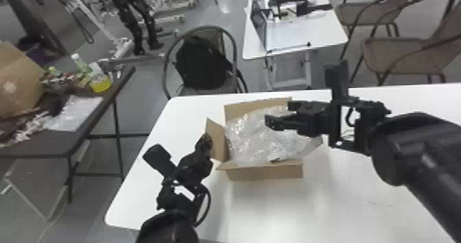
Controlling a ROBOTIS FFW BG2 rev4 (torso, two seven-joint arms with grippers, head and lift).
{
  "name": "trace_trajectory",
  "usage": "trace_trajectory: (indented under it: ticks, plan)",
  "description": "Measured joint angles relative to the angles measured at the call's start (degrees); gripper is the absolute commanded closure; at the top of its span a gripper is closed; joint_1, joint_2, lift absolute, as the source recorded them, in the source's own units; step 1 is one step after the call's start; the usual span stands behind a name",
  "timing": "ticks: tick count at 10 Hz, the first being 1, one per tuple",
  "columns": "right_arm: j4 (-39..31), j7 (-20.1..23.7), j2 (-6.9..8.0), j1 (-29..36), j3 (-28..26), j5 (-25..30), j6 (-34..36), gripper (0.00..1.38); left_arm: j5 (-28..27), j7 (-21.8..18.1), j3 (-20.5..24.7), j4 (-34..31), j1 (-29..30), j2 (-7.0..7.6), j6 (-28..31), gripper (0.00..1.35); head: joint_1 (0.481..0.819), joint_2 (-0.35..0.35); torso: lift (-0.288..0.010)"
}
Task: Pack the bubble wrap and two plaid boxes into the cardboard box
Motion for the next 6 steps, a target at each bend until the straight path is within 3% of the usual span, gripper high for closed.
trace_trajectory:
  ticks: [2, 3, 5, 6]
  plan:
    - [-19.1, -6.5, -0.15, 11.5, -7.4, 11.2, 2.2, 0.18, 0.7, 0.0, 1.1, -0.1, 1.1, 0.00, -1.4, 1.21, 0.695, 0.350, -0.050]
    - [-26.1, -11.6, -1.50, 18.2, -10.3, 14.1, 2.3, 0.18, 1.4, 0.0, 2.2, -0.1, 2.1, 0.00, -2.3, 1.21, 0.695, 0.350, -0.050]
    - [-34.1, -18.5, -4.62, 28.7, -16.0, 15.8, 4.3, 0.18, 3.3, 0.0, 3.7, -0.2, 3.9, 0.00, -3.4, 1.21, 0.695, 0.346, -0.050]
    - [-37.0, -20.0, -5.22, 30.9, -18.1, 18.1, 7.8, 0.18, 3.6, 0.0, 3.9, -0.4, 4.3, 0.00, -3.5, 1.21, 0.695, 0.317, -0.050]
